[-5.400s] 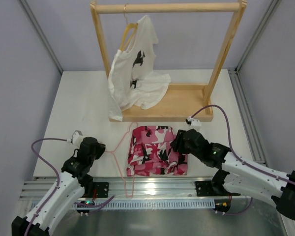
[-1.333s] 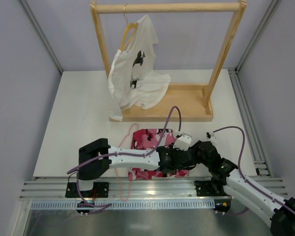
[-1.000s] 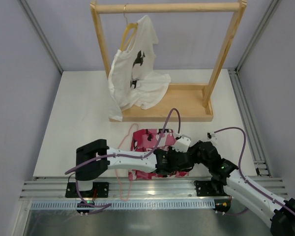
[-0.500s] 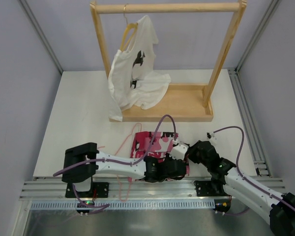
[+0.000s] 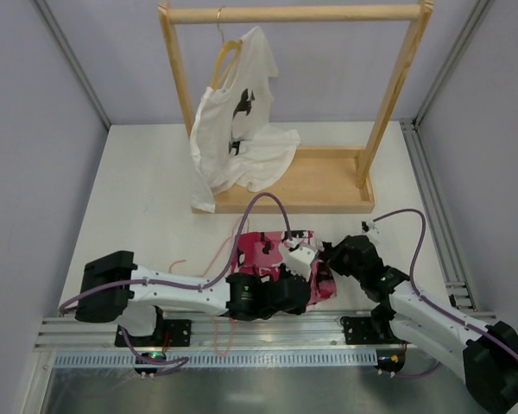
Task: Place the trousers on the hanger
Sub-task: Place trousers on hanger
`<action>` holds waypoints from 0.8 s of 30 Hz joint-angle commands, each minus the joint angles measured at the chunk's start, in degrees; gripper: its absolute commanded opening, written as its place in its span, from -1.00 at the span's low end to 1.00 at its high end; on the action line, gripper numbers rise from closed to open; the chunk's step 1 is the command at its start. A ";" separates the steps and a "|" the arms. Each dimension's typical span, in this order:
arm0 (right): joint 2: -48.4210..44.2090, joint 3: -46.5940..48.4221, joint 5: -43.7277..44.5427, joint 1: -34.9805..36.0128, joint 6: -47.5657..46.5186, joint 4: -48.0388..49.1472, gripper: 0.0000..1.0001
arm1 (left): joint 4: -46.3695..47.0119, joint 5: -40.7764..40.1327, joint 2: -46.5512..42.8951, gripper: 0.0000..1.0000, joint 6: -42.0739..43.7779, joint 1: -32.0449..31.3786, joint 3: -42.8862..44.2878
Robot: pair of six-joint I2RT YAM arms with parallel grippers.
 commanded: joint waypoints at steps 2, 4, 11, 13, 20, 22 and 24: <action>-1.22 2.32 3.26 -0.64 -0.24 3.56 -0.93 | 4.73 -2.71 -4.05 -0.99 0.05 -0.89 -2.69; -0.61 3.38 2.48 -0.55 -1.81 3.55 -0.93 | 4.83 -2.97 -3.79 -1.00 0.05 -0.89 -3.14; -2.61 7.68 1.24 -0.55 -4.29 -8.89 -0.36 | -0.45 -3.94 0.87 -0.53 -0.74 -0.10 1.69; -7.53 9.44 3.42 -0.55 -4.72 -13.56 -0.24 | -0.53 -4.38 0.00 -0.31 -0.74 0.08 1.43; -14.15 18.49 -7.49 -0.46 -13.33 -17.48 -0.28 | -6.15 -3.60 -8.87 -0.15 -3.71 5.24 -1.20; -10.91 18.24 -14.72 -0.55 -14.30 -11.86 -0.28 | -10.63 -2.80 -12.74 -0.17 -5.30 7.80 -2.95; -7.13 15.79 -24.54 -0.55 -12.74 -1.14 -0.28 | -13.79 -2.10 -17.38 -0.16 -6.45 10.97 -4.71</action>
